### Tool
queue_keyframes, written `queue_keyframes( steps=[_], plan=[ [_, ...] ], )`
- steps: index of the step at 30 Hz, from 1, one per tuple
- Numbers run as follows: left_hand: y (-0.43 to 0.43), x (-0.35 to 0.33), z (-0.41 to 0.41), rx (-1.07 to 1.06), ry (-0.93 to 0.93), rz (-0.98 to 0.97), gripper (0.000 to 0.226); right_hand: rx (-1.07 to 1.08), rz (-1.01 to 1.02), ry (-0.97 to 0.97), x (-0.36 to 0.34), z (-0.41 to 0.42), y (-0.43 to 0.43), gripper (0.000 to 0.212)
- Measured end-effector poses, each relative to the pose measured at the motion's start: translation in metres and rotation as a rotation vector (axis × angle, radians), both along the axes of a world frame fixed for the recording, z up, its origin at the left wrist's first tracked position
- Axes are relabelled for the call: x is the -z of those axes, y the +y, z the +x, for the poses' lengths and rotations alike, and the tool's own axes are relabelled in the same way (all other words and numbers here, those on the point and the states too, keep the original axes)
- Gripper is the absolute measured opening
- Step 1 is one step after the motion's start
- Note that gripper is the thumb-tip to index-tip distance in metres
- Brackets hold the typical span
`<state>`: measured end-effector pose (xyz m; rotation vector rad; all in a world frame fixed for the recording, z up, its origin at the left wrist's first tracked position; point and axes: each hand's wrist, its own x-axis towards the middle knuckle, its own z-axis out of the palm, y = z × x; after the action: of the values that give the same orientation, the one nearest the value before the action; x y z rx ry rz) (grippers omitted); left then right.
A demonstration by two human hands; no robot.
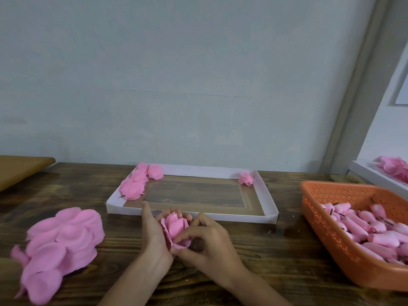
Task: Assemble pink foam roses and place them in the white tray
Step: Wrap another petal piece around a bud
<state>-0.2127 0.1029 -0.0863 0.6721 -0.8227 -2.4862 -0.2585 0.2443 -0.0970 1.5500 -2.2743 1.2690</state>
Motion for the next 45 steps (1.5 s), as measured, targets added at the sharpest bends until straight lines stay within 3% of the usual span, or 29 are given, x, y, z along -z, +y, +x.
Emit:
queue_keyframes(
  steps=[7,16,24,32,37,45],
  plan=[
    [0.003,0.000,-0.001,0.025,-0.002,-0.050,0.089,0.056,-0.009,0.013,0.000,0.001,0.000,0.035],
    [0.011,-0.001,0.005,-0.068,-0.014,-0.070,0.079,0.101,-0.098,0.106,-0.004,0.009,-0.003,0.023],
    [0.008,-0.008,0.009,-0.142,-0.030,-0.102,0.068,-0.068,-0.213,-0.004,0.002,0.006,-0.007,0.017],
    [0.004,-0.008,0.010,-0.098,0.038,-0.054,0.085,-0.131,-0.212,0.103,0.004,0.001,-0.007,0.002],
    [0.003,-0.006,0.010,-0.099,0.018,-0.032,0.083,-0.122,-0.173,0.224,0.001,0.004,-0.008,0.007],
    [0.008,-0.009,0.007,-0.086,-0.002,-0.104,0.082,-0.017,-0.179,0.164,0.003,0.005,-0.004,0.011]
  ],
)
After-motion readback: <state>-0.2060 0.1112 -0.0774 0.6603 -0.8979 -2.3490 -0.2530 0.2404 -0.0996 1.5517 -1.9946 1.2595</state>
